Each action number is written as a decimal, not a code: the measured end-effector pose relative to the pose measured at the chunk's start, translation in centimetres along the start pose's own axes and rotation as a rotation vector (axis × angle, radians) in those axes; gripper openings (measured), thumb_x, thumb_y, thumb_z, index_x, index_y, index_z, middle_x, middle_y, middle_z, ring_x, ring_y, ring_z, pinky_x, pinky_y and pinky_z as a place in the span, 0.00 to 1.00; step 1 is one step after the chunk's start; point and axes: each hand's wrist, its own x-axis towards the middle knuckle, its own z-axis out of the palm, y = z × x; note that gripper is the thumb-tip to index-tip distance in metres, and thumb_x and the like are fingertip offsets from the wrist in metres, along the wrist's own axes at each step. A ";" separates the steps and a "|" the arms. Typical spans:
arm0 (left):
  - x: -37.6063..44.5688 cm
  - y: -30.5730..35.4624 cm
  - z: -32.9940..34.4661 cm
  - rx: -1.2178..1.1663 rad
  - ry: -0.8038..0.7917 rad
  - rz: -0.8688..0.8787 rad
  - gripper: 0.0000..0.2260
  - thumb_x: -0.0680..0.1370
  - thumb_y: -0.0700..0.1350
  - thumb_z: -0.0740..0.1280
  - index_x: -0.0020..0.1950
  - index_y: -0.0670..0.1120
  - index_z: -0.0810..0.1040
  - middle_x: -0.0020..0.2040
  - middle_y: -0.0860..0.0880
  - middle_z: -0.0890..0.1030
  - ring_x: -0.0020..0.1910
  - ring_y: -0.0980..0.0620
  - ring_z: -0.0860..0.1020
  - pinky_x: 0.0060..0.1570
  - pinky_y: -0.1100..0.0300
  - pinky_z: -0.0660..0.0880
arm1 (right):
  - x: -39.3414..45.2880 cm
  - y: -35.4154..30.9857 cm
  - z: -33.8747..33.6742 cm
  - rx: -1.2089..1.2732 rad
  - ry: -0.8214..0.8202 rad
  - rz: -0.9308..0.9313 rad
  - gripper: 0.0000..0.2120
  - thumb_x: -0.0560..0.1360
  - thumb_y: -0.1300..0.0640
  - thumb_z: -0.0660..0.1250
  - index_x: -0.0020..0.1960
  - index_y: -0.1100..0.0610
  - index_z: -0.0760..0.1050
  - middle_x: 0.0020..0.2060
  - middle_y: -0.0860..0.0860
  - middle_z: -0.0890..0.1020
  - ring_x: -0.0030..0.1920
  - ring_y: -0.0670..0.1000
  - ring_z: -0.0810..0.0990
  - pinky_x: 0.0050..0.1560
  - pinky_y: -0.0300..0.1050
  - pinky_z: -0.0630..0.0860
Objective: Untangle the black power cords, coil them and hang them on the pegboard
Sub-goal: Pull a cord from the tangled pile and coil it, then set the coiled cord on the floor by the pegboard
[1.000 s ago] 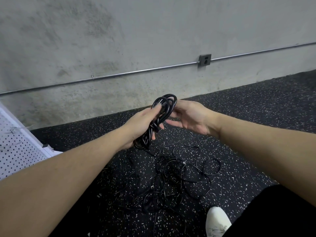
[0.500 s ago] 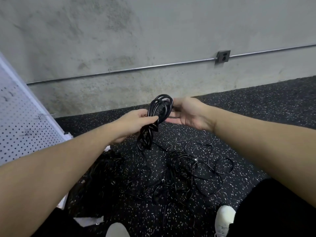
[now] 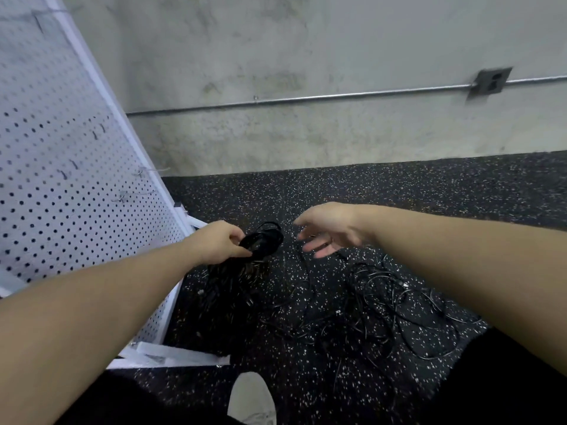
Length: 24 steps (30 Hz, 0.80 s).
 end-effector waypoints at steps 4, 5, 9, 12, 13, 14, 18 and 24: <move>3.0 -3.5 0.2 0.166 0.071 -0.054 0.09 0.76 0.55 0.75 0.40 0.56 0.78 0.40 0.56 0.80 0.42 0.52 0.79 0.46 0.55 0.76 | 3.4 -0.1 1.5 -0.095 -0.039 0.006 0.18 0.85 0.53 0.59 0.74 0.56 0.68 0.61 0.56 0.80 0.51 0.54 0.84 0.47 0.49 0.84; 3.9 -4.2 0.3 0.199 0.092 -0.063 0.06 0.77 0.55 0.74 0.43 0.57 0.79 0.42 0.56 0.80 0.44 0.52 0.79 0.48 0.54 0.77 | 4.4 0.0 1.7 -0.120 -0.047 0.012 0.17 0.85 0.54 0.58 0.73 0.56 0.69 0.60 0.55 0.80 0.49 0.53 0.83 0.46 0.48 0.84; 7.5 -6.3 1.7 0.362 0.143 -0.072 0.04 0.79 0.53 0.70 0.53 0.57 0.81 0.45 0.57 0.79 0.48 0.52 0.77 0.48 0.54 0.73 | 8.2 1.2 2.2 -0.216 -0.079 0.033 0.16 0.86 0.54 0.58 0.72 0.55 0.70 0.58 0.53 0.80 0.45 0.50 0.82 0.46 0.46 0.83; 10.1 -7.6 3.4 0.433 0.079 -0.076 0.09 0.80 0.52 0.68 0.60 0.57 0.81 0.52 0.54 0.81 0.53 0.50 0.79 0.46 0.55 0.71 | 10.9 2.3 2.1 -0.263 -0.083 0.057 0.15 0.86 0.52 0.58 0.70 0.54 0.71 0.58 0.52 0.80 0.47 0.50 0.82 0.47 0.46 0.82; 10.7 -8.0 4.0 0.449 0.025 -0.085 0.10 0.81 0.51 0.68 0.62 0.56 0.80 0.56 0.53 0.82 0.56 0.49 0.79 0.48 0.55 0.73 | 11.6 2.7 1.9 -0.276 -0.081 0.068 0.15 0.85 0.52 0.58 0.70 0.53 0.71 0.57 0.52 0.80 0.47 0.50 0.82 0.47 0.46 0.82; 11.3 -8.2 4.5 0.465 -0.030 -0.089 0.12 0.81 0.51 0.68 0.64 0.56 0.80 0.59 0.52 0.81 0.59 0.49 0.79 0.51 0.55 0.73 | 12.2 3.1 1.8 -0.284 -0.077 0.081 0.15 0.85 0.51 0.58 0.70 0.53 0.71 0.57 0.52 0.80 0.47 0.50 0.82 0.47 0.46 0.82; 12.2 -8.3 5.5 0.470 -0.088 -0.046 0.14 0.79 0.54 0.68 0.65 0.56 0.80 0.61 0.51 0.81 0.60 0.49 0.78 0.52 0.55 0.74 | 12.9 4.3 1.2 -0.317 -0.078 0.119 0.15 0.85 0.51 0.59 0.70 0.52 0.71 0.56 0.51 0.80 0.49 0.50 0.82 0.46 0.46 0.82; 10.5 -3.7 6.0 0.413 -0.074 0.076 0.13 0.82 0.54 0.63 0.66 0.54 0.78 0.61 0.51 0.81 0.57 0.48 0.78 0.51 0.53 0.77 | 9.6 5.5 -0.7 -0.377 -0.057 0.102 0.12 0.85 0.51 0.60 0.66 0.52 0.73 0.56 0.52 0.80 0.49 0.51 0.82 0.44 0.45 0.82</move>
